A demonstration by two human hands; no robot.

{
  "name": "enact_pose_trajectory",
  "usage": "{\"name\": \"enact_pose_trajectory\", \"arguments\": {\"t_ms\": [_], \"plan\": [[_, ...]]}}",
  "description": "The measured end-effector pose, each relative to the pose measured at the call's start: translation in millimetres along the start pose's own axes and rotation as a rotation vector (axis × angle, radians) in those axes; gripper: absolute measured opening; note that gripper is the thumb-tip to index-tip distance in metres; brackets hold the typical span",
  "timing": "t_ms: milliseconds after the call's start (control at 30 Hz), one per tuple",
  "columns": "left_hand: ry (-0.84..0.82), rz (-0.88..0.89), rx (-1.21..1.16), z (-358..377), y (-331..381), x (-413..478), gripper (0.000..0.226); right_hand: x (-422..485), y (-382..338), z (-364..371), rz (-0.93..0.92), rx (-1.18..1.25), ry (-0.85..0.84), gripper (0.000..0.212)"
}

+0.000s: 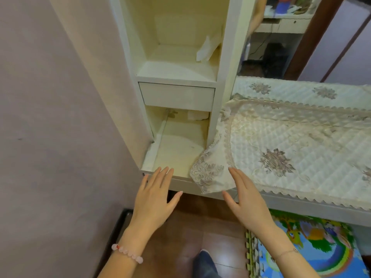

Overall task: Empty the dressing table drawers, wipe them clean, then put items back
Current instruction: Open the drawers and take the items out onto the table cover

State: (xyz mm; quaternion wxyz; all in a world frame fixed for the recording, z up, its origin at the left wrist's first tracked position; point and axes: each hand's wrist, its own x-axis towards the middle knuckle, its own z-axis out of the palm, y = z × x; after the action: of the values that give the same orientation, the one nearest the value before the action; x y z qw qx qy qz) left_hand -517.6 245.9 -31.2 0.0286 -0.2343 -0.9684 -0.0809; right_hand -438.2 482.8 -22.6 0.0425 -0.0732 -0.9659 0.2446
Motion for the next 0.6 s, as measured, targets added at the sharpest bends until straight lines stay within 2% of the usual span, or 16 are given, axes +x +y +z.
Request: {"name": "enact_pose_trajectory", "arguments": {"t_ms": [367,500,600], "plan": [[-0.022,-0.122,-0.076,40.3,-18.8,5.5,0.064,62.8,17.5,29.4,-0.088,-0.021,-0.136,0.066],[-0.024,-0.15,-0.234,57.6,-26.0,3.6,0.059,72.7,16.6,43.4,-0.071,-0.026,-0.147,0.068],[-0.071,-0.275,-0.491,77.4,-27.3,5.8,0.049,80.5,18.6,54.6,-0.053,-0.047,-0.154,0.067]]}}
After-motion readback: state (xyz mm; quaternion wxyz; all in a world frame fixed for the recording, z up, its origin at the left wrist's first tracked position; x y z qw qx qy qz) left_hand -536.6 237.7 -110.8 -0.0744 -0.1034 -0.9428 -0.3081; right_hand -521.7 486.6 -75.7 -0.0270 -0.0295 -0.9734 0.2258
